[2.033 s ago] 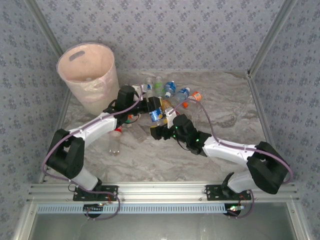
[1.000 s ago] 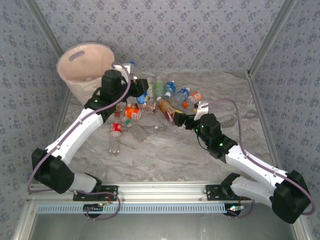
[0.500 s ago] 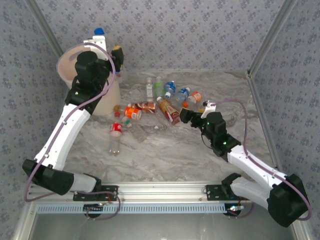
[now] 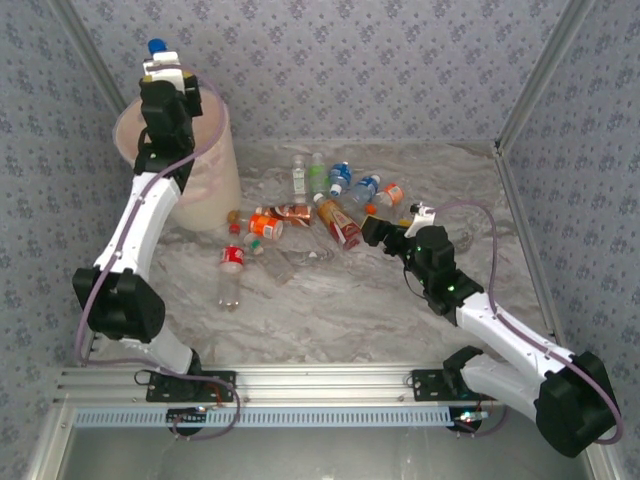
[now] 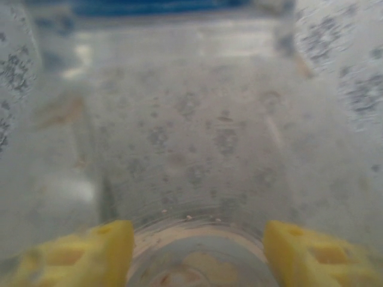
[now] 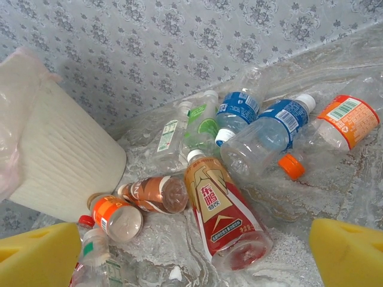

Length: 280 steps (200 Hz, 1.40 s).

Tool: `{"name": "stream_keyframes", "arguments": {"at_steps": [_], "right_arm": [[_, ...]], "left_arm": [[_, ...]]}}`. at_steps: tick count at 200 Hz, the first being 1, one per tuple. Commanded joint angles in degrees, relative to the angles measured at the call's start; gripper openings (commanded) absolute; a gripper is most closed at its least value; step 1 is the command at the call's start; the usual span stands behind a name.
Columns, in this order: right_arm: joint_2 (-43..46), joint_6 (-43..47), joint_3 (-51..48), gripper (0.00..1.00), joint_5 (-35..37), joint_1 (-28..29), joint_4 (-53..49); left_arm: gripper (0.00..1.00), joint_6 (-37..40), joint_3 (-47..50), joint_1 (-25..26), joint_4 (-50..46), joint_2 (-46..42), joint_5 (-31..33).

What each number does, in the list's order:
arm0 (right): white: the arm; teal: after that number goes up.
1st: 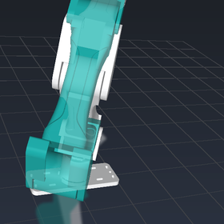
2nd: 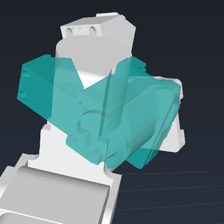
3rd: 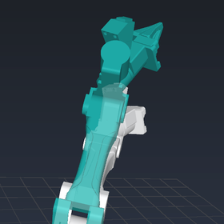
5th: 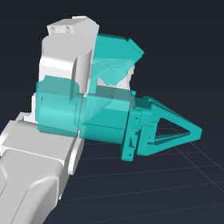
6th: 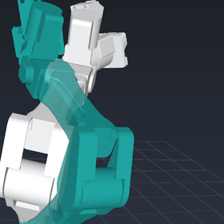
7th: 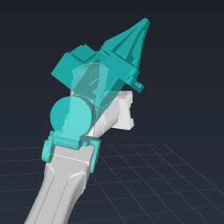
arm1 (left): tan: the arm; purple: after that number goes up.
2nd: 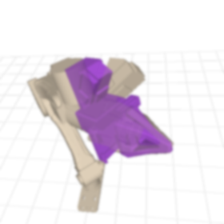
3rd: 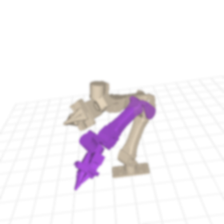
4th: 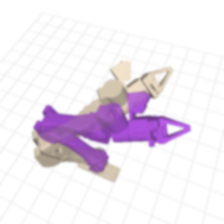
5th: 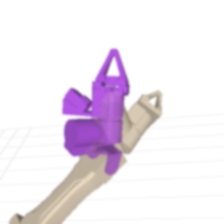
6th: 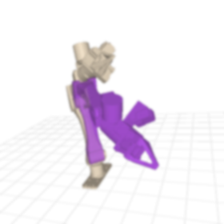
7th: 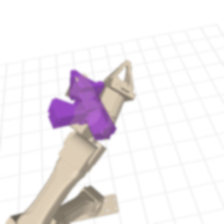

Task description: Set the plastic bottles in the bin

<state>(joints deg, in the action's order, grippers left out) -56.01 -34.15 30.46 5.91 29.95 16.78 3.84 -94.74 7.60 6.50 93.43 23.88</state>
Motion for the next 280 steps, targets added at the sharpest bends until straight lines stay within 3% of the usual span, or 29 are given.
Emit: {"name": "stream_keyframes", "arguments": {"at_steps": [1,39,77,114,183,280], "right_arm": [[1.0,-1.26,0.27,1.0,-0.59,-0.25,0.19],[1.01,-1.27,0.32,1.0,0.15,-0.27,0.47],[0.99,-1.49,-0.31,1.0,0.51,-0.23,0.19],[0.99,-2.86,-0.37,1.0,0.86,-0.21,0.01],[1.04,-3.2,-1.06,1.0,0.87,-0.22,-0.25],[-0.61,-4.61,-1.97,1.0,-0.2,-0.51,-0.19]], "left_arm": [[0.58,-1.49,-2.9,-2.14,3.23,1.64,0.38],[0.58,-3.68,-3.88,-4.21,4.82,6.84,0.96],[0.62,-6.41,-8.88,-4.56,0.42,13.39,2.12],[0.73,-11.36,-9.86,-4.72,-4.07,15.8,4.27],[0.83,-16.48,-14.52,-5.13,-13.06,16.92,3.71],[0.98,-24.92,-20.76,-4.31,-29.45,11.53,-6.42]]}}
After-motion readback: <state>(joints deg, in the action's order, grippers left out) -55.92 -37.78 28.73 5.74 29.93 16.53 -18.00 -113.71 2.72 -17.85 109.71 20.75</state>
